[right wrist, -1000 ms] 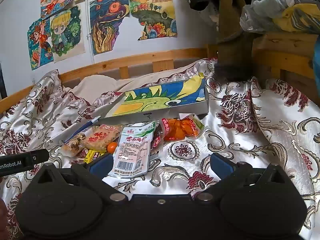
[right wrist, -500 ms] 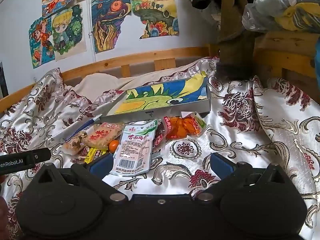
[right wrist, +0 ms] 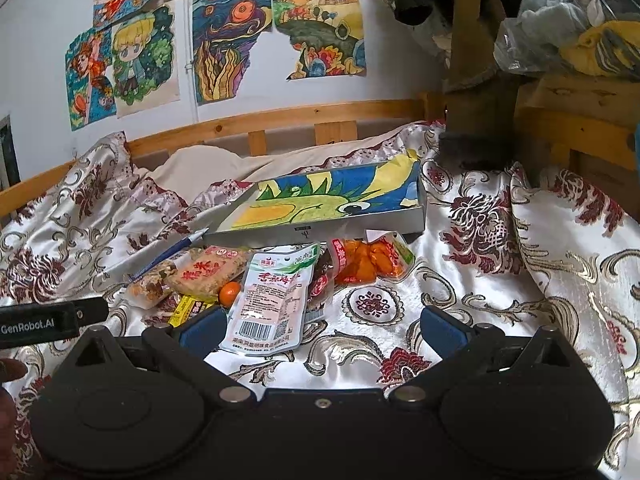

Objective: Organize snacks
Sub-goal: 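Move the left tool toward the yellow wafer pack among the snacks, then grasp the yellow wafer pack with the left tool while the right tool grasps the white spicy-strip pouch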

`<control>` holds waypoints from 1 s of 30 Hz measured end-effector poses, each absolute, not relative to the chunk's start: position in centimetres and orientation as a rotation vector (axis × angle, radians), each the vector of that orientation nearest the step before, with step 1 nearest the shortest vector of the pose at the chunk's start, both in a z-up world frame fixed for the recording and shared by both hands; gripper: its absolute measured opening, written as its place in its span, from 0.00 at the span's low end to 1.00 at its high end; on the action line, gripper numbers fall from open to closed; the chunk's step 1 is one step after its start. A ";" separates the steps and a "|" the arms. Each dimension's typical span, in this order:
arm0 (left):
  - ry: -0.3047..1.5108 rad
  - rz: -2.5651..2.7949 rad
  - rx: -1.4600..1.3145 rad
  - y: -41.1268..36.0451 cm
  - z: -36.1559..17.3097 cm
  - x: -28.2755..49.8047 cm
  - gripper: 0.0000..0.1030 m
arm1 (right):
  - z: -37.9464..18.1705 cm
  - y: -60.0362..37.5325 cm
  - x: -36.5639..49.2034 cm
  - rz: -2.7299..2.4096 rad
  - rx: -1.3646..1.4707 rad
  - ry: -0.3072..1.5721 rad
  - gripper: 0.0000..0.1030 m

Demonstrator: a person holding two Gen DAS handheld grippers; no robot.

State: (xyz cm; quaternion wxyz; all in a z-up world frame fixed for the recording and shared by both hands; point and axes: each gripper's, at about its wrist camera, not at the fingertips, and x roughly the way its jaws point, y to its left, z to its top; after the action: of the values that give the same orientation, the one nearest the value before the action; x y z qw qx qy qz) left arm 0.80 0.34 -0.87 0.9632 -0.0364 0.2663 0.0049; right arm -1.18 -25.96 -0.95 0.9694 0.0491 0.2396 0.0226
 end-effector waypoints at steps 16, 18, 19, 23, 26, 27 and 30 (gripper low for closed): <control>0.631 -0.052 -0.064 0.3 -1.1 6.4 1.00 | -1.5 -25.4 2.5 0.144 0.019 0.523 0.99; 0.671 -0.063 -0.075 0.4 -1.5 7.6 1.00 | -1.6 -25.1 3.0 0.173 0.013 0.534 0.99; 0.685 -0.067 -0.082 0.5 -1.7 8.0 1.00 | -1.7 -25.0 3.3 0.183 0.009 0.538 0.99; 0.732 -0.104 -0.103 0.9 -2.7 9.6 0.99 | -2.3 -24.5 4.5 0.238 -0.001 0.565 0.99; 0.763 -0.157 -0.113 0.8 -3.2 10.8 0.99 | -2.8 -23.9 5.2 0.273 -0.035 0.575 0.99; 0.766 -0.175 -0.113 0.7 -3.3 11.2 0.98 | -2.9 -23.8 5.4 0.283 -0.048 0.576 0.99; 0.790 -0.210 -0.096 0.3 -3.9 12.4 0.96 | -3.5 -23.2 6.3 0.308 -0.094 0.588 0.99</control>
State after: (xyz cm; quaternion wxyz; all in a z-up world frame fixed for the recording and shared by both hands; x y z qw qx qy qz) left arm 12.42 0.26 -3.92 0.9164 -0.0468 0.3841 -0.1022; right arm 6.33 -23.20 -3.49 0.9443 -0.0459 0.2885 0.1514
